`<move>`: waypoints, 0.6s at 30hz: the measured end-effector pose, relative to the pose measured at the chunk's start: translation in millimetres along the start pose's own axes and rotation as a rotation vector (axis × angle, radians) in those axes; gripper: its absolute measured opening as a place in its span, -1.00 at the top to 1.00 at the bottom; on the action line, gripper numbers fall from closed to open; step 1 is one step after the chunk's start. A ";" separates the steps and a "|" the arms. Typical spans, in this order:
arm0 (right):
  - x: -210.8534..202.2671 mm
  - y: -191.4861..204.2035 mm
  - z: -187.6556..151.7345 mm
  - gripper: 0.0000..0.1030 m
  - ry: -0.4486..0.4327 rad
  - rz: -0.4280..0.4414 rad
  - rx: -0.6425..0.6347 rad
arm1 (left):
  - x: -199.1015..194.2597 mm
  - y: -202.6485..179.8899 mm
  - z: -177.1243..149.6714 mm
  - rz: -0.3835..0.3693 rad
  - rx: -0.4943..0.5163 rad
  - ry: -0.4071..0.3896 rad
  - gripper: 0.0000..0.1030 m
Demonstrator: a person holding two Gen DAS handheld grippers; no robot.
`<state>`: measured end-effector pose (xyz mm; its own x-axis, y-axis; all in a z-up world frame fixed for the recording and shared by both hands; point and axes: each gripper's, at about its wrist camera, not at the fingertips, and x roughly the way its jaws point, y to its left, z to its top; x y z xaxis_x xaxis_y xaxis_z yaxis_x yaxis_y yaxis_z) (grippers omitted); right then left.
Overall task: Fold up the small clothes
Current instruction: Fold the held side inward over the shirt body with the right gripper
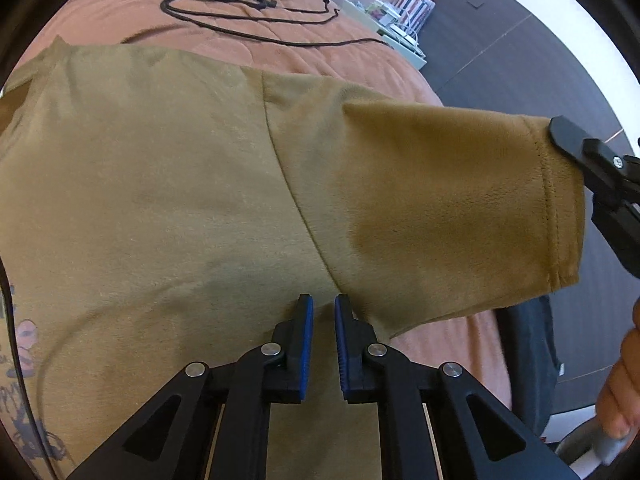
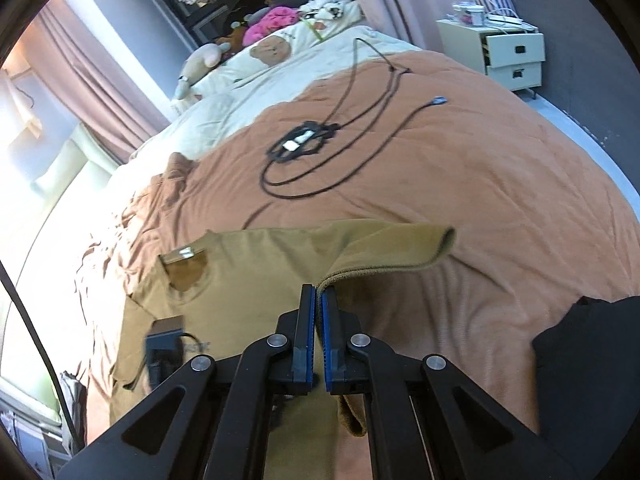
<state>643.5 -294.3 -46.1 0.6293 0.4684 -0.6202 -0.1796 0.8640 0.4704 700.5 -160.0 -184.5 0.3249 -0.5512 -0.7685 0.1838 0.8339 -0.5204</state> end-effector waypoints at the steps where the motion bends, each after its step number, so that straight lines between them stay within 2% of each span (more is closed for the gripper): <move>1: 0.1 3.2 -0.4 1.00 0.001 0.009 -0.002 | -1.1 -0.1 -0.5 0.003 0.000 0.003 0.78; 6: 7.4 18.8 -5.3 1.00 0.019 0.039 -0.030 | -20.7 11.8 -5.4 0.046 0.015 0.004 0.78; 18: 50.5 56.3 -17.4 1.00 0.112 0.111 -0.074 | -109.8 89.5 -14.9 0.199 -0.086 -0.074 0.78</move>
<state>652.0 -218.8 -62.0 0.5146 0.5759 -0.6353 -0.3011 0.8151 0.4950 667.4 -25.2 -152.2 0.4143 -0.3700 -0.8315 0.0307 0.9188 -0.3935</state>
